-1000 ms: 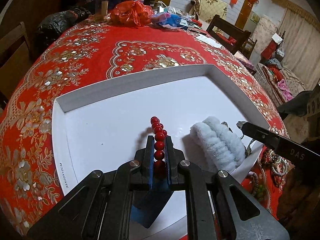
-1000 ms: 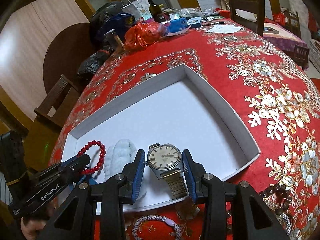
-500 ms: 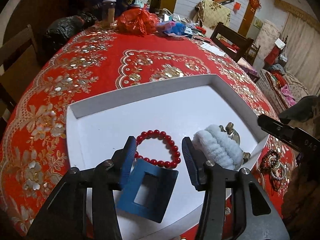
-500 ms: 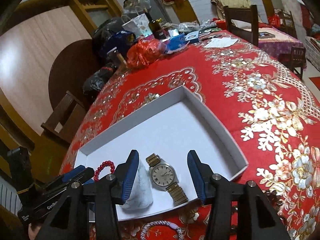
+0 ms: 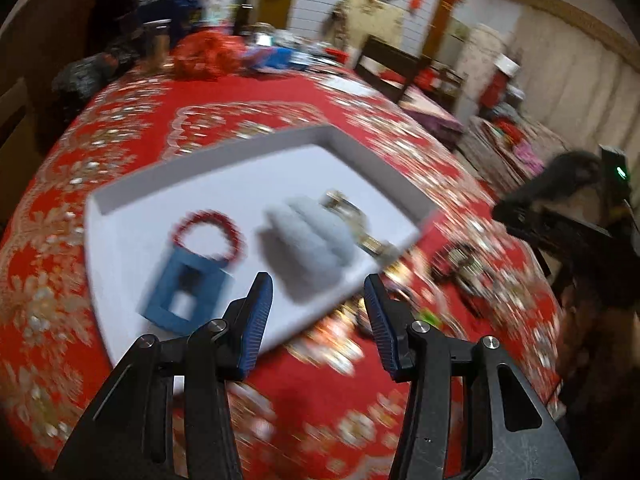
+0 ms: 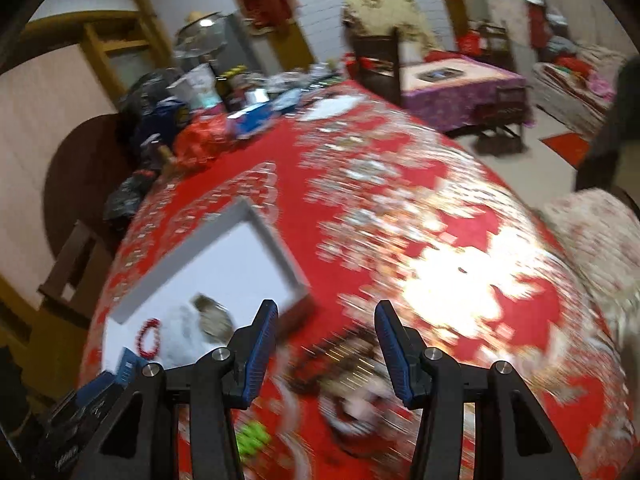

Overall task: Organize jewelry
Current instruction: 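Lower the watch and red bracelet into the box and open both grippers, then withdraw both grippers from the box toward the remaining bracelets, then grasp the green bead bracelet with the left gripper while the right gripper grasps the grey braided bracelet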

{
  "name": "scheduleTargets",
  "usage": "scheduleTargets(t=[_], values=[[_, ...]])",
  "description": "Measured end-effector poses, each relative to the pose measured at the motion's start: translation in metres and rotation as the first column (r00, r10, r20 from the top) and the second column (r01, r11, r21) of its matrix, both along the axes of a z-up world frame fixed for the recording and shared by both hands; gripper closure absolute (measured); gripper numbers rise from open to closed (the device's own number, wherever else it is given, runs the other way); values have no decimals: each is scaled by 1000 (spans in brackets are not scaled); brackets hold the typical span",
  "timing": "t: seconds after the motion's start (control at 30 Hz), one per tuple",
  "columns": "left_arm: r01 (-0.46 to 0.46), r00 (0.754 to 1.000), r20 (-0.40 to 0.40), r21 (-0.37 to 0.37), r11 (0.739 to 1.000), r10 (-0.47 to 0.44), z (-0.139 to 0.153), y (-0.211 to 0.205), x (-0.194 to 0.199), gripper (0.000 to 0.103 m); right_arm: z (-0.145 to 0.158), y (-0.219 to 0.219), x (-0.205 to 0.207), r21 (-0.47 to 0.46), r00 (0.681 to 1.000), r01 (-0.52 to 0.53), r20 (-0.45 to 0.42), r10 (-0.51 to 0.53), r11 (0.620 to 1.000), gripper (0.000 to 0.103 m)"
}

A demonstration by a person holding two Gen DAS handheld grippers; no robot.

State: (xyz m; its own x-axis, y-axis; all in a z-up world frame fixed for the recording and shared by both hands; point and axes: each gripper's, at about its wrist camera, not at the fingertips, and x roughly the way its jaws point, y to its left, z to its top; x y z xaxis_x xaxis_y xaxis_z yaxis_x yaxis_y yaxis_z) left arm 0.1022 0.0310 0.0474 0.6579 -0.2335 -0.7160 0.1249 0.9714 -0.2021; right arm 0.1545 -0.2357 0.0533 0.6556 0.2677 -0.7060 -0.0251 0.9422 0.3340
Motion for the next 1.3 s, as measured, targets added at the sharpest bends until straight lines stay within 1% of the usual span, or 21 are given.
scheduleTargets(t=[0.1, 0.2, 0.3, 0.4, 0.47, 0.53, 0.7, 0.77, 0.8, 0.83, 0.87, 0.9, 0.93, 0.97, 1.0, 1.13, 1.2, 1.23, 1.3], values=[[68, 997, -23, 21, 997, -67, -13, -23, -11, 56, -9, -25, -18, -21, 999, 36, -30, -37, 999, 55], [99, 993, -60, 29, 995, -97, -29, -42, -16, 56, -18, -44, -41, -62, 997, 42, -58, -46, 997, 55], [107, 991, -89, 48, 993, -102, -42, -55, -14, 56, -23, -54, -54, -86, 997, 36, -72, -42, 996, 55], [101, 990, -101, 61, 993, -94, -49, -62, -11, 56, -24, -58, -69, -97, 997, 21, -71, -28, 995, 55], [87, 991, -106, 73, 994, -79, -52, -62, -10, 56, -23, -53, -74, -87, 998, 0, -61, -5, 996, 55], [68, 993, -101, 61, 996, -62, -53, -60, -8, 56, -21, -43, -78, -86, 998, -38, -47, 34, 996, 55], [60, 993, -103, 76, 995, -52, -56, -58, -4, 57, -19, -12, -79, -113, 991, -133, -28, 131, 985, 55], [85, 994, -86, 131, 988, -74, -57, -63, -7, 58, -21, -1, -78, -120, 986, -165, -27, 163, 979, 55], [103, 993, -76, 173, 980, -91, -57, -68, -10, 59, -22, 3, -78, -124, 984, -179, -27, 177, 976, 55], [108, 993, -73, 183, 977, -96, -58, -69, -11, 60, -22, 10, -77, -130, 981, -195, -28, 193, 972, 55], [113, 992, -71, 184, 976, -102, -58, -69, -13, 66, -23, 14, -77, -135, 979, -205, -29, 203, 969, 55], [116, 992, -71, 180, 977, -105, -58, -67, -13, 78, -23, 16, -76, -137, 978, -210, -30, 208, 968, 55], [123, 991, -73, 174, 977, -112, -57, -65, -14, 83, -23, 20, -75, -137, 976, -219, -27, 218, 966, 55], [128, 990, -73, 170, 977, -117, -58, -63, -16, 92, -23, 22, -75, -137, 974, -225, -26, 224, 965, 55], [136, 989, -75, 163, 977, -125, -58, -61, -17, 95, -23, 25, -74, -136, 973, -230, -25, 229, 964, 55], [137, 989, -74, 157, 978, -127, -58, -48, -31, 95, -24, 39, -69, -109, 962, -272, -13, 272, 956, 55], [138, 989, -67, 163, 977, -129, -58, -44, -41, 95, -26, 53, -64, -95, 947, -321, -5, 322, 942, 55], [136, 990, -66, 160, 978, -127, -58, -42, -44, 95, -29, 66, -61, -89, 932, -361, -2, 363, 928, 55], [128, 991, -65, 151, 980, -120, -59, -35, -51, 95, -34, 84, -57, -114, 915, -399, 3, 402, 910, 55]])
